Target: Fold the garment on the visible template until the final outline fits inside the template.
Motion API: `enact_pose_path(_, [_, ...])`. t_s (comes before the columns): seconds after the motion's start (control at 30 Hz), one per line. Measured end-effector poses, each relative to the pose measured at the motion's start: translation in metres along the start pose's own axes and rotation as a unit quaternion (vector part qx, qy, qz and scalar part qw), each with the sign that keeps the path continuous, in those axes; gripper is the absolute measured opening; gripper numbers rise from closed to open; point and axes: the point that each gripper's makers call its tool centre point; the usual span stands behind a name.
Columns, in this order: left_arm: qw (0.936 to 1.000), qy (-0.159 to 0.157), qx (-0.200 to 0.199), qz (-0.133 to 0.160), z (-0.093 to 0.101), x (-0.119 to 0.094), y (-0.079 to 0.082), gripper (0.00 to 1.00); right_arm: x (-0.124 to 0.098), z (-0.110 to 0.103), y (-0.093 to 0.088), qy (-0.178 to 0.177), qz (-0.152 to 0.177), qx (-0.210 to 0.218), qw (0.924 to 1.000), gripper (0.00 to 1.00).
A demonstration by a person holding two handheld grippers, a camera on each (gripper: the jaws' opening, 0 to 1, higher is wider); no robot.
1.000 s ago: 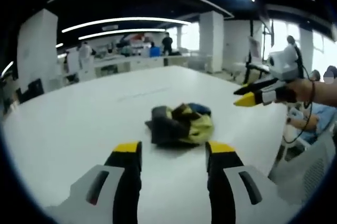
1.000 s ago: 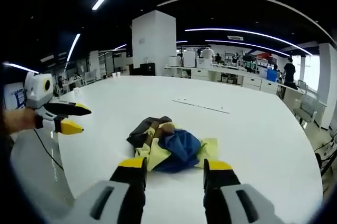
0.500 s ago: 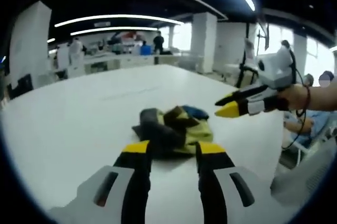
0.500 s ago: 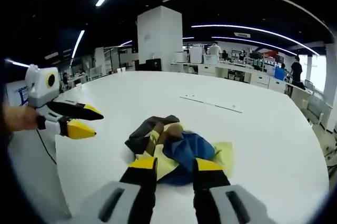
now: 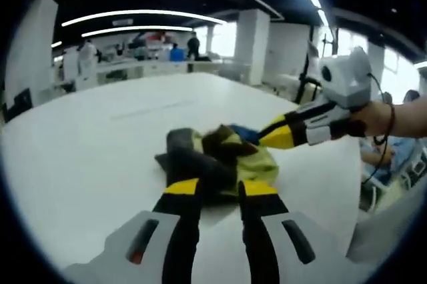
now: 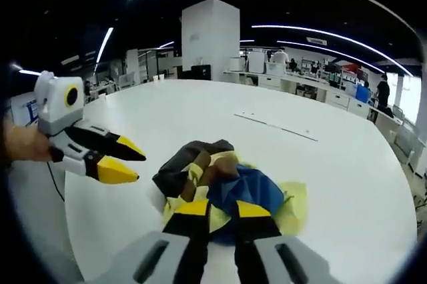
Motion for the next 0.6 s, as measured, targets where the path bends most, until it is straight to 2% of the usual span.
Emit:
enact_pose_path(0.27, [0.9995, -0.007, 0.022, -0.022, -0.001, 0.015, -0.012, 0.14, 0.003, 0.001, -0.003, -0.012, -0.012, -0.017, 0.9997, 0.05])
enact_pose_path(0.37, [0.998, -0.004, 0.05, -0.037, -0.003, 0.02, -0.019, 0.12, 0.005, 0.001, -0.003, -0.016, -0.014, -0.024, 0.9995, 0.04])
enact_pose_path(0.43, [0.9968, 0.006, 0.063, -0.048, -0.007, 0.022, -0.023, 0.14, 0.006, 0.001, -0.003, -0.018, -0.012, -0.027, 0.9994, 0.02])
enact_pose_path(0.5, [0.9969, 0.002, 0.065, -0.045, -0.005, 0.025, -0.022, 0.15, 0.006, 0.003, -0.003, -0.026, -0.016, -0.037, 0.9989, 0.0])
enact_pose_path(0.6, [0.9964, 0.0, 0.069, -0.05, -0.005, 0.028, -0.024, 0.1, 0.006, 0.004, -0.003, -0.029, -0.013, -0.038, 0.9988, 0.0])
Point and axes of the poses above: the point that each gripper's makers call its tool centre point, and the gripper's own axes: x roughly forward along the fingers, z roughly to its right, y roughly out of its top
